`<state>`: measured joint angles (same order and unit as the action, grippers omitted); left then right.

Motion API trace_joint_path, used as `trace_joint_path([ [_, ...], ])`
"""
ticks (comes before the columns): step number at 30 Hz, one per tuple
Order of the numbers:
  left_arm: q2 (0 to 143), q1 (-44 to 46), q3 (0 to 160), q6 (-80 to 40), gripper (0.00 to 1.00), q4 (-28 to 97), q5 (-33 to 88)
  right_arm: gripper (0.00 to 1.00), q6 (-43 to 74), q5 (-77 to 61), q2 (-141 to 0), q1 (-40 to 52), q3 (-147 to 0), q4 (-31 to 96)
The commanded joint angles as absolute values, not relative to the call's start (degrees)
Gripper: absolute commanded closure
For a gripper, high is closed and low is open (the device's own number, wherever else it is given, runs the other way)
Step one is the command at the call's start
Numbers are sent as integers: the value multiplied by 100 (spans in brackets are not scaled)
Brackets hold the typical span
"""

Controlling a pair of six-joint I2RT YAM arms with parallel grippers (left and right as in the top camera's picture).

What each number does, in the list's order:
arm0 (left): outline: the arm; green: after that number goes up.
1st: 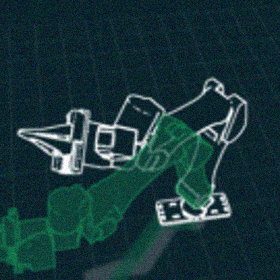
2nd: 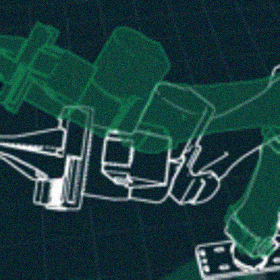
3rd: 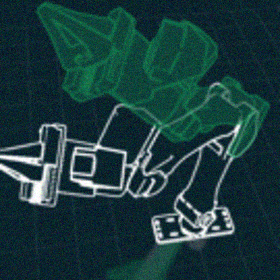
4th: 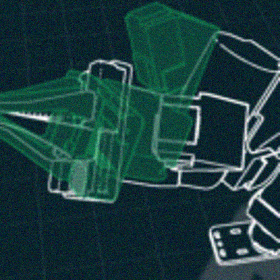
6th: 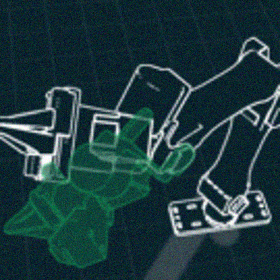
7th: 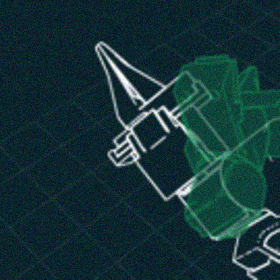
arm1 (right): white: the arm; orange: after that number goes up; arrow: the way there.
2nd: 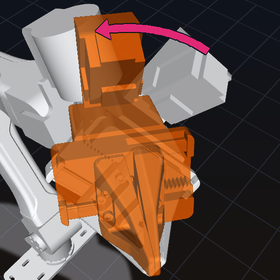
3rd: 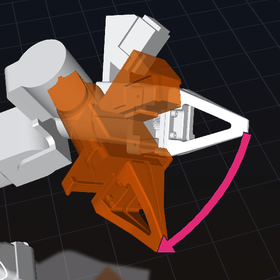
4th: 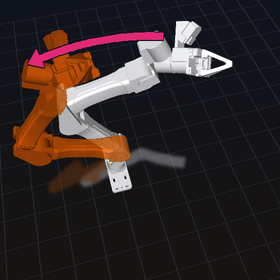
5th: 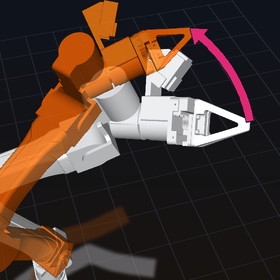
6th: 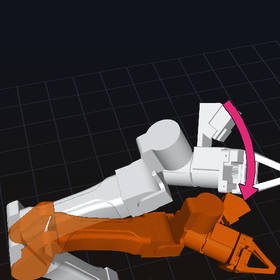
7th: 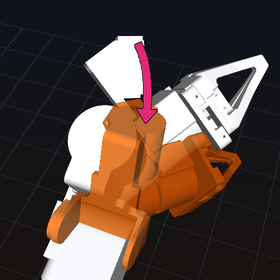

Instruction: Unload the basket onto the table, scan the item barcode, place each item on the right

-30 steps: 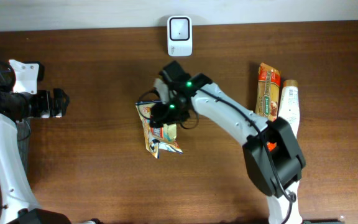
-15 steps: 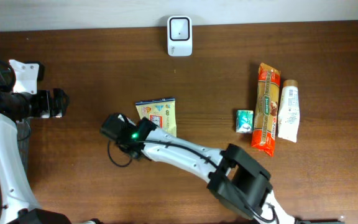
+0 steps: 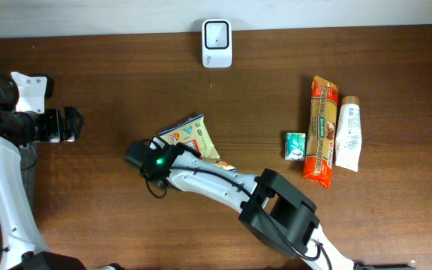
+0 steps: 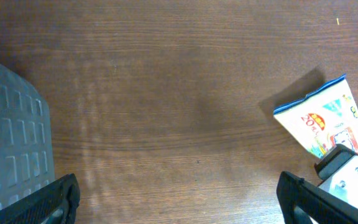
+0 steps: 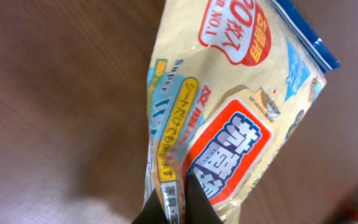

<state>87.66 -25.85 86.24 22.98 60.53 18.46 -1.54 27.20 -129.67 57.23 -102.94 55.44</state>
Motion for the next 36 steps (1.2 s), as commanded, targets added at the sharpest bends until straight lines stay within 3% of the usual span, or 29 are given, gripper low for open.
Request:
trace_joint_path([
  [1,8777,-2604,8617,2370,1,6049,1863,96,-298,416,-12580,5111,-11227,6123],
  [6,8777,-2606,8617,2370,1,6049,1865,96,-1566,-5234,-12595,3599,-11762,7279],
  [8,8777,-2604,8617,2370,1,6049,1865,96,-1931,-6482,-12608,3197,-11697,7607],
  [14,8777,-2604,8617,2370,1,6049,1865,96,-1811,-7889,-12877,3162,-10691,7078],
  [16,8777,-2604,8617,2370,1,6049,1865,96,-1516,-7679,-12949,3227,-10283,6567],
  [18,8777,-2604,8617,2370,1,6049,1865,96,-838,-6390,-12973,3229,-9907,5874],
  [21,8777,-2606,8617,2370,1,6049,1863,96,-281,-4755,-12973,3229,-9889,5513],
  [26,8777,-2604,8617,2370,1,6049,1865,88,60,-3367,-12971,3192,-9889,5352],
  [28,8777,-2604,8617,2370,1,6049,1865,64,78,-2915,-12971,3135,-9896,5282],
  [30,8777,-2606,8617,2370,1,6049,1865,46,97,-2574,-12969,3048,-10022,5216],
  [32,8777,-2604,8617,2370,1,6049,1863,40,97,-2567,-12960,2917,-10368,5277],
  [36,8777,-2604,8617,2370,1,6049,1865,37,97,-2633,-12908,2733,-11664,6110],
])
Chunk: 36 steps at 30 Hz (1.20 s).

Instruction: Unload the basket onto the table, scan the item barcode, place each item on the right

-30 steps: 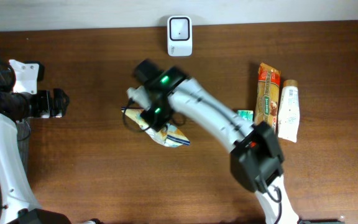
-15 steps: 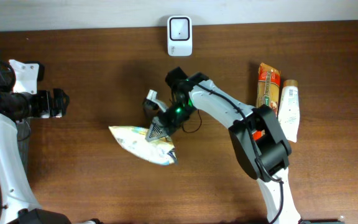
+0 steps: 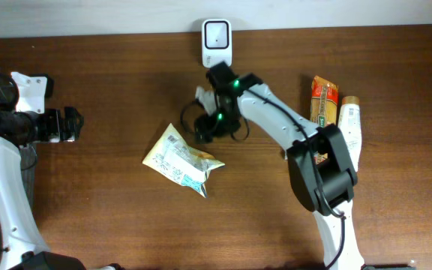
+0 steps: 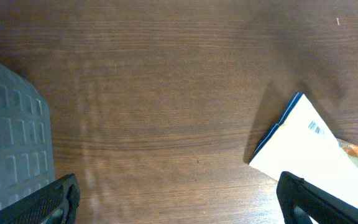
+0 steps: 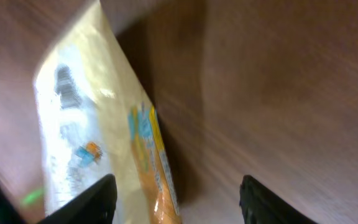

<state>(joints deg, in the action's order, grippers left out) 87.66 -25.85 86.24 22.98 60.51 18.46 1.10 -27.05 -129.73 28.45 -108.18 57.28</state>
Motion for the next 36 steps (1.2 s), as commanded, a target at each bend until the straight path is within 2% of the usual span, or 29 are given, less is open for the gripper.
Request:
trace_joint_path([
  [1,8777,-2604,8617,2370,1,6049,1865,37,95,-2630,-12886,2735,-11985,6401],
  [4,8777,-2606,8617,2370,1,6049,1865,37,43,-2628,-12667,2781,-13015,7491],
  [5,8777,-2604,8617,2370,1,6049,1863,40,51,-2630,-12564,2792,-13194,7745],
  [11,8777,-2604,8617,2370,1,6049,1865,44,939,-2460,-12125,3109,-13002,8141],
  [14,8777,-2604,8617,2370,1,6049,1865,43,1168,-2799,-12127,3726,-11863,7500],
  [16,8777,-2604,8617,2370,1,6049,1863,47,1326,-3216,-12127,4117,-11048,6925],
  [20,8777,-2604,8617,2370,1,6049,1865,51,1448,-3297,-12127,4552,-10267,6298],
  [23,8777,-2604,8617,2370,1,6049,1865,51,1518,-3059,-12156,4899,-9894,5931],
  [25,8777,-2604,8617,2370,1,6049,1865,50,1916,-2331,-12219,5078,-9596,5688],
  [29,8777,-2604,8617,2370,1,6049,1865,50,2152,-1992,-12230,4945,-9310,5500],
  [36,8777,-2604,8617,2370,1,6049,1865,50,1975,-1737,-12230,4077,-9321,5218],
])
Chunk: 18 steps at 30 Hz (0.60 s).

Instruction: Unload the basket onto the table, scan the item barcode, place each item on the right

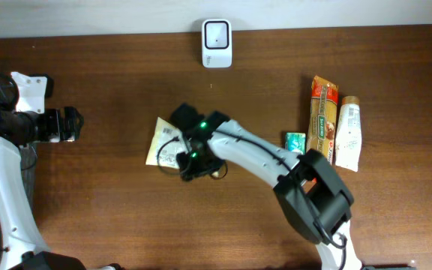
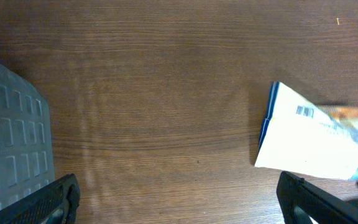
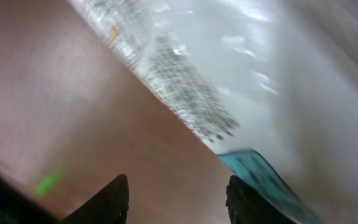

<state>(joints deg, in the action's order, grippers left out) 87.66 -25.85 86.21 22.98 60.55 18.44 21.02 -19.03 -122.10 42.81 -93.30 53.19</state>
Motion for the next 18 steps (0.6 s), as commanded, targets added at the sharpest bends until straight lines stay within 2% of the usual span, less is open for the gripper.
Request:
trace_joint_path([
  [1,8777,-2604,8617,2370,1,6049,1865,50,1907,-1739,-12230,4001,-9323,5199],
  [4,8777,-2606,8617,2370,1,6049,1865,50,1500,-2034,-12221,3785,-9465,5192],
  [6,8777,-2606,8617,2370,1,6049,1865,38,1369,-2462,-12101,3509,-9767,5321],
  [7,8777,-2604,8617,2370,1,6049,1865,36,1313,-2510,-11994,3321,-9918,5419],
  [8,8777,-2606,8617,2370,1,6049,1865,26,1221,-2506,-11876,3105,-10044,5535],
  [9,8777,-2604,8617,2370,1,6049,1865,9,1223,-2510,-11806,2910,-10106,5605],
  [10,8777,-2604,8617,2370,1,6049,1863,1,1221,-2508,-11756,2659,-10123,5666],
  [13,8777,-2604,8617,2370,1,6049,1865,1,967,-2648,-11852,2088,-10088,5784],
  [18,8777,-2606,8617,2370,1,6049,1863,1,270,-3142,-12302,2134,-9953,5312],
])
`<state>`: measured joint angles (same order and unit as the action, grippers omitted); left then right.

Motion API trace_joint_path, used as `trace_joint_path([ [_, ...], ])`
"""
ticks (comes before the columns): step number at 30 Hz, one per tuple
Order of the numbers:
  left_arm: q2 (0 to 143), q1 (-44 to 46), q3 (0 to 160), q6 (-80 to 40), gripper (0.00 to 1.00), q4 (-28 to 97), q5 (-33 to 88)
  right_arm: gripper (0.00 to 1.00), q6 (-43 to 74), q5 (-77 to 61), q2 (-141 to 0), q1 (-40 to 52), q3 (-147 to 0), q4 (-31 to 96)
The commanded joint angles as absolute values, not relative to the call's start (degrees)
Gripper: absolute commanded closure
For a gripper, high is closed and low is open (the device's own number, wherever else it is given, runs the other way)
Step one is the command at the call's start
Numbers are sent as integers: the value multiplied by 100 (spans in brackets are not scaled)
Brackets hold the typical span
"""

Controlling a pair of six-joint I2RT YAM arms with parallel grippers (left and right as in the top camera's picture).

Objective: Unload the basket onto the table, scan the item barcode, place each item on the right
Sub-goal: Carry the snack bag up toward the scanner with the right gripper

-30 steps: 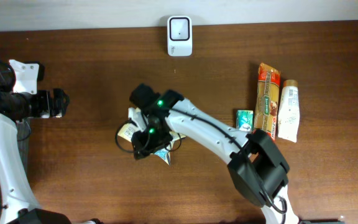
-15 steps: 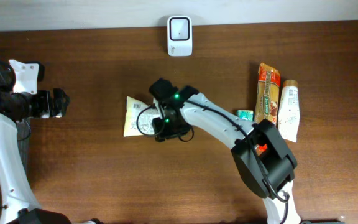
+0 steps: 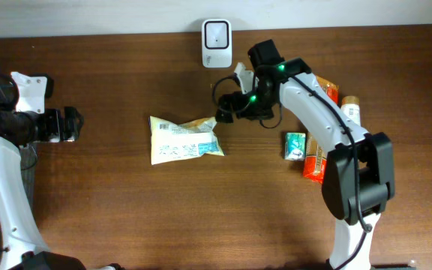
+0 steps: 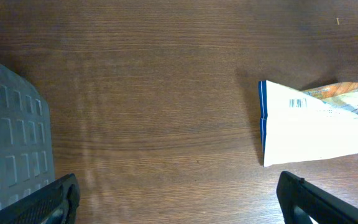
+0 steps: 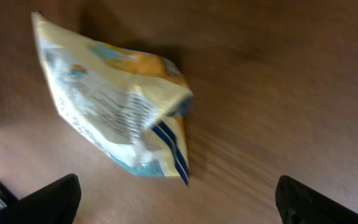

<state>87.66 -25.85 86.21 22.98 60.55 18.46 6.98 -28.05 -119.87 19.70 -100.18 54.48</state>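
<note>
The snack bag lies flat at the table's middle, pale back side up, with its long side running left to right. Its barcode shows in the left wrist view near the bag's blue-edged end. The white scanner stands at the far edge. My right gripper hangs open just past the bag's right end, holding nothing. In its own view the bag lies ahead of the open right gripper. My left gripper stays at the far left, and the left gripper is open over bare wood.
An orange pasta packet, a white tube and a small green box lie at the right. A grey ribbed object sits at the left edge, under the left arm.
My right gripper was low over the bag at mid-table. It is now higher and to the right, off the bag's right end. The bag has turned to lie left to right.
At first my right gripper was shut on the bag, whose printed front faced up. Then the bag lay flipped, back side up, with the gripper open near the scanner. Later the gripper was down at the bag again. Now it stands open beside the turned bag.
</note>
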Motion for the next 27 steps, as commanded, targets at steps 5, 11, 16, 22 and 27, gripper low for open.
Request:
trace_joint_path([
  [5,8777,-2606,8617,2370,1,6049,1865,1,148,-3389,-12739,2475,-9953,4958],
  [11,8777,-2604,8617,2370,1,6049,1865,1,499,-3389,-13235,2783,-9953,4504],
  [16,8777,-2604,8617,2370,1,6049,1863,27,923,-3387,-13780,2823,-9953,4191],
  [22,8777,-2604,8617,2370,1,6049,1863,90,1295,-3791,-14020,2797,-9955,3959],
  [27,8777,-2604,8617,2370,1,6049,1865,96,1291,-4493,-13950,2567,-9970,4023],
])
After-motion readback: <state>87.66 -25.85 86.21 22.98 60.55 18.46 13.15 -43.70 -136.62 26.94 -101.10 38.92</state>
